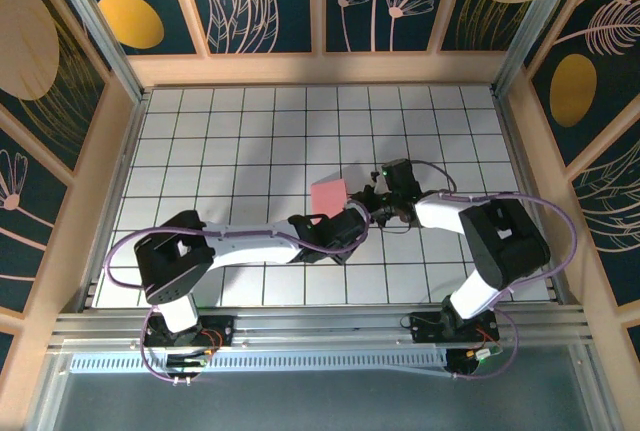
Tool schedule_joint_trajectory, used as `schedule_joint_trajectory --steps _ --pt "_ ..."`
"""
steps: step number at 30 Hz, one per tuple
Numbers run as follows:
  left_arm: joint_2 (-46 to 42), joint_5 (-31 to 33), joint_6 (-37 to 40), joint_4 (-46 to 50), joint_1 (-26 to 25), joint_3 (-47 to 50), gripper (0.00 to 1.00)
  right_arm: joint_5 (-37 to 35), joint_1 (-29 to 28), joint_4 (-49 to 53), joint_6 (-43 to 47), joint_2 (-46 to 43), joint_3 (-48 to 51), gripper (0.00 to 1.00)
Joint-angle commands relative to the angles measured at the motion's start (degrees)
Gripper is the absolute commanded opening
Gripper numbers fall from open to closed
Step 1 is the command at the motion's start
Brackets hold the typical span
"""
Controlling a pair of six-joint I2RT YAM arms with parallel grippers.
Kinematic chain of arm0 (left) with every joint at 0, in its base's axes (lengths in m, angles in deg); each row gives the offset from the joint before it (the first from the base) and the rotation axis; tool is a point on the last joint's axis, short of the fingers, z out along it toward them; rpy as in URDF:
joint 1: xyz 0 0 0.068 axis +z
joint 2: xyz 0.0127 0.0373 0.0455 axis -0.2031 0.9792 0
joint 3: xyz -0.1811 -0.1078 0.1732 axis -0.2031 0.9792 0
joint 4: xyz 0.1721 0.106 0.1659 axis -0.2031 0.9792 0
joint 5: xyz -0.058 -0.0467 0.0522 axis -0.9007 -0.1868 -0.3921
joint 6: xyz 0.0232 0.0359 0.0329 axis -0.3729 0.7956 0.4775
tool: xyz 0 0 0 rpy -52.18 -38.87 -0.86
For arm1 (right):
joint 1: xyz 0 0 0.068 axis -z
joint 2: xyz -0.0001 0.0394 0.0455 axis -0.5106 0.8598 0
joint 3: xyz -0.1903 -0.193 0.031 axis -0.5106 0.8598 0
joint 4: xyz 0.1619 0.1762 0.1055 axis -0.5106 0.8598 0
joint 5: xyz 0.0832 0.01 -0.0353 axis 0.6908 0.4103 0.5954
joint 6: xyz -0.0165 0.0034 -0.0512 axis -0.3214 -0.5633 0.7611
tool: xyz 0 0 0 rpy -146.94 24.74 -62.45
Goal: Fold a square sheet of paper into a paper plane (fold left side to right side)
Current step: Fold the triangle a second time at the center of the table.
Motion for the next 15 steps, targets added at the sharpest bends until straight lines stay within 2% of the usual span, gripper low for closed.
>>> schedule_joint_trajectory --steps 1,5,10,12,15 --pt "-3.03 -1.65 -0.85 -0.15 0.41 -0.22 0.00 -2.60 1.84 1.10 2.09 -4.11 -1.95 0.24" --pt "-5.09 -7.11 -2.24 -2.54 2.81 1.41 0.00 -6.16 4.25 3.81 4.14 -9.17 -0.76 0.34" --pt "-6.88 -18.04 -4.42 -7.37 7.80 4.37 0.00 -9.31 6.04 10.62 8.55 -14.94 1.63 0.35" --pt "-6.93 -22.28 -5.08 -8.84 9.41 5.06 0.00 -9.95 6.04 13.01 10.29 -16.87 3.17 0.32" --pt "-6.42 -27.87 -6.35 -10.59 11.29 5.42 0.00 -8.87 5.53 13.10 11.27 -20.14 6.91 0.21"
